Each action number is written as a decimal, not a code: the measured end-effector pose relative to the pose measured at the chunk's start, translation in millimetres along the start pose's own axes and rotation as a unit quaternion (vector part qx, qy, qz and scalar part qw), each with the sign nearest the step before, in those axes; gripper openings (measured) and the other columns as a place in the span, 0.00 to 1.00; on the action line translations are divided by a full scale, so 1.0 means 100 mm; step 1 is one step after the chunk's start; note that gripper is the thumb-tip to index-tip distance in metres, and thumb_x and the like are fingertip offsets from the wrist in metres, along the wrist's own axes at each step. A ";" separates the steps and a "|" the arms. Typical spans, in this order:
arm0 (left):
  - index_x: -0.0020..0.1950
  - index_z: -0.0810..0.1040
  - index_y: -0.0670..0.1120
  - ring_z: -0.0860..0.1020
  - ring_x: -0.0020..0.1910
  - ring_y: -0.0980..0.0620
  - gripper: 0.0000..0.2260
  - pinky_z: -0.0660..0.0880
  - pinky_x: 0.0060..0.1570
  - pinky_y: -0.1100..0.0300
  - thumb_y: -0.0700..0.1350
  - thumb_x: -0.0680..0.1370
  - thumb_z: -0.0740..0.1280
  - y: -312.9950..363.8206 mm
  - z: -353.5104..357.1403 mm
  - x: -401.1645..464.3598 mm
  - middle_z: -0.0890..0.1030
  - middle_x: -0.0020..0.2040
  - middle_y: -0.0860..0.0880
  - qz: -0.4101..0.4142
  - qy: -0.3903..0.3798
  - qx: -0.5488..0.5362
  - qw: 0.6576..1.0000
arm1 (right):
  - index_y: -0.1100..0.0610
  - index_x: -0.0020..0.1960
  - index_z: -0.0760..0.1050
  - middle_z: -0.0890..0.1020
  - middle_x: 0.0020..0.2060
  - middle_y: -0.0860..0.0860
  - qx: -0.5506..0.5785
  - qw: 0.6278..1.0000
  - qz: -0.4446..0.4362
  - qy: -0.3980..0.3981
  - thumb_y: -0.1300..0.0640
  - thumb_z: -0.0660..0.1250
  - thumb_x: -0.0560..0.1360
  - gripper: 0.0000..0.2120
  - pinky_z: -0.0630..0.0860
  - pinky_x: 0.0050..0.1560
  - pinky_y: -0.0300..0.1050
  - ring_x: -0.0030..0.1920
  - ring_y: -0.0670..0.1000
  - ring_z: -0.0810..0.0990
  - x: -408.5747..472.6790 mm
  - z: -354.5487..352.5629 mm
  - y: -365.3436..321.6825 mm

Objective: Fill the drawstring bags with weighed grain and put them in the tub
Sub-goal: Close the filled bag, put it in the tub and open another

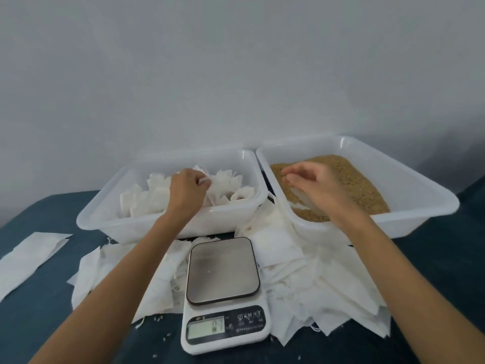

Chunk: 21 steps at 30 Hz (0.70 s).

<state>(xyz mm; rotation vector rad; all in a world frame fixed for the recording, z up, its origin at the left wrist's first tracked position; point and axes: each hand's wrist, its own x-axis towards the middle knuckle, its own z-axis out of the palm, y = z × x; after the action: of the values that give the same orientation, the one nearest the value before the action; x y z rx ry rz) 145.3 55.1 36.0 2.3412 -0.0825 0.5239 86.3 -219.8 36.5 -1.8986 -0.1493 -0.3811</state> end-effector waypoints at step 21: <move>0.57 0.87 0.47 0.78 0.47 0.51 0.08 0.72 0.49 0.57 0.43 0.82 0.69 0.34 0.52 -1.33 0.82 0.53 0.52 0.306 -0.210 0.076 0.925 | 0.61 0.40 0.84 0.85 0.37 0.57 0.078 0.995 0.028 0.050 0.62 0.71 0.74 0.05 0.80 0.43 0.39 0.36 0.47 0.80 -0.05 -0.04 -0.06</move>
<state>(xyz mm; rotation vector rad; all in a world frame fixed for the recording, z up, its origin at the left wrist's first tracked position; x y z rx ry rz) 34.7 -17.0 -28.5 2.5252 -1.0322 0.3087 78.7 -221.5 41.0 -1.7229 -0.0565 -0.4140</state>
